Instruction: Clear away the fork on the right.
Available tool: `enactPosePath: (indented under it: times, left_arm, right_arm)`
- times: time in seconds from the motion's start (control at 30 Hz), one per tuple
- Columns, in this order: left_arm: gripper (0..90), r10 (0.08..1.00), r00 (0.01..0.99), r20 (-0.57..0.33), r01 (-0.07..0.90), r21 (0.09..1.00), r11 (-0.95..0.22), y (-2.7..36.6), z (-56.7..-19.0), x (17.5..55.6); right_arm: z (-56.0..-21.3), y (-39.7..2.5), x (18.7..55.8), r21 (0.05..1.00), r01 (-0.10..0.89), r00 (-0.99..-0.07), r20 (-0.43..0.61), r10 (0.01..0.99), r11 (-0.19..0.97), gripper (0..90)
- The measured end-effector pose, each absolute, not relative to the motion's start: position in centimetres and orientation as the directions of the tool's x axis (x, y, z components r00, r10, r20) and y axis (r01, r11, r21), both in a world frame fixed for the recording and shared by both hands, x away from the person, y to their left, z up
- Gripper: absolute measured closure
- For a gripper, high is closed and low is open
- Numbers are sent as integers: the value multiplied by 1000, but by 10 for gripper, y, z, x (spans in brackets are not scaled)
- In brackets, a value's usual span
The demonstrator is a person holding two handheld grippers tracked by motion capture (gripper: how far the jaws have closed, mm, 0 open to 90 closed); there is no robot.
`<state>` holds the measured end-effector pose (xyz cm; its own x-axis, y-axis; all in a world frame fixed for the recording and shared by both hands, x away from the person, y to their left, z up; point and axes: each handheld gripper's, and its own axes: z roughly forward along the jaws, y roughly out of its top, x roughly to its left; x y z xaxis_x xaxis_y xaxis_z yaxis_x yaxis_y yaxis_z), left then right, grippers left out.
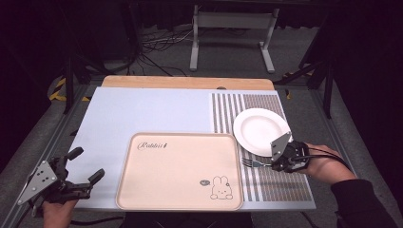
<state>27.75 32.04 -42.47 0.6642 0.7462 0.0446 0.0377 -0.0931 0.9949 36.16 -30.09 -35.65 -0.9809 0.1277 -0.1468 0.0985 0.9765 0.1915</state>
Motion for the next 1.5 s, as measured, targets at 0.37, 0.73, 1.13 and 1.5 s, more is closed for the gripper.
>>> enactPosePath:
  times: [0.37,0.73,1.13,1.5]
  left_arm:
    - [13,745,665,50,35,995,-98,321,-424,277]
    - [13,745,665,47,33,995,-93,321,-424,277]
    - [14,743,668,48,31,995,-93,321,-423,277]
    - [14,743,667,49,32,995,-94,322,-423,277]
  right_arm:
    - [-344,-271,364,215,102,-977,-162,138,971,783]
    - [-336,-228,364,276,216,-958,-128,258,937,783]
    - [-332,-200,359,348,322,-919,-110,379,880,782]
    - [-332,-178,353,412,424,-852,-120,510,806,783]
